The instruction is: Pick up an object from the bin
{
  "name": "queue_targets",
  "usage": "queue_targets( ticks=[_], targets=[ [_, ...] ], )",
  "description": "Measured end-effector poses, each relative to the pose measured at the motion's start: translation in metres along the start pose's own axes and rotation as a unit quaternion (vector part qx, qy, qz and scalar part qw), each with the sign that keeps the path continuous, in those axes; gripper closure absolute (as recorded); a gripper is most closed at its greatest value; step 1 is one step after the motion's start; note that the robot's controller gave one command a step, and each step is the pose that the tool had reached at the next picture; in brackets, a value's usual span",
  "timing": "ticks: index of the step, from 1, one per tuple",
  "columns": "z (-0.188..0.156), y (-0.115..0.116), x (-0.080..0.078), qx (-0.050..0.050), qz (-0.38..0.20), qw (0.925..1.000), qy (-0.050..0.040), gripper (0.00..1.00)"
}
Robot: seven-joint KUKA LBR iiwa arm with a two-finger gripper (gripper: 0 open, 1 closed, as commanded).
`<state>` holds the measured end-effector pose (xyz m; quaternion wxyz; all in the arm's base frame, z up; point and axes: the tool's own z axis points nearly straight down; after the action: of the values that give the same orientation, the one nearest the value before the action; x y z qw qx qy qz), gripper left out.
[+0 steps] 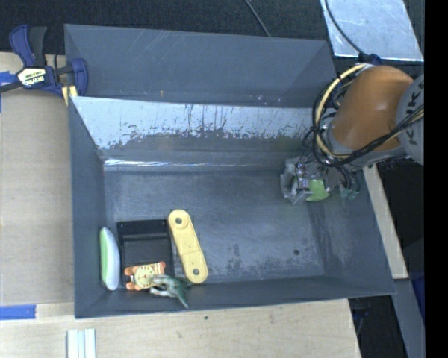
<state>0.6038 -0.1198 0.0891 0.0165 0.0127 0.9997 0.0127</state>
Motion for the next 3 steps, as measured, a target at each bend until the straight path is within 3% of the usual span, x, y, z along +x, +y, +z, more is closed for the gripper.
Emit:
queue_targets(
  ticks=[1, 2, 3],
  targets=[
    [0.0058, -0.0009, -0.0097, -0.008, 0.01, 0.9999, 0.003, 1.0],
    [0.006, -0.0002, -0.0083, -0.007, 0.008, 0.9999, 0.0027, 1.0],
    [0.0062, -0.0029, -0.0114, -0.013, 0.007, 0.9999, 0.0039, 1.0]
  ],
)
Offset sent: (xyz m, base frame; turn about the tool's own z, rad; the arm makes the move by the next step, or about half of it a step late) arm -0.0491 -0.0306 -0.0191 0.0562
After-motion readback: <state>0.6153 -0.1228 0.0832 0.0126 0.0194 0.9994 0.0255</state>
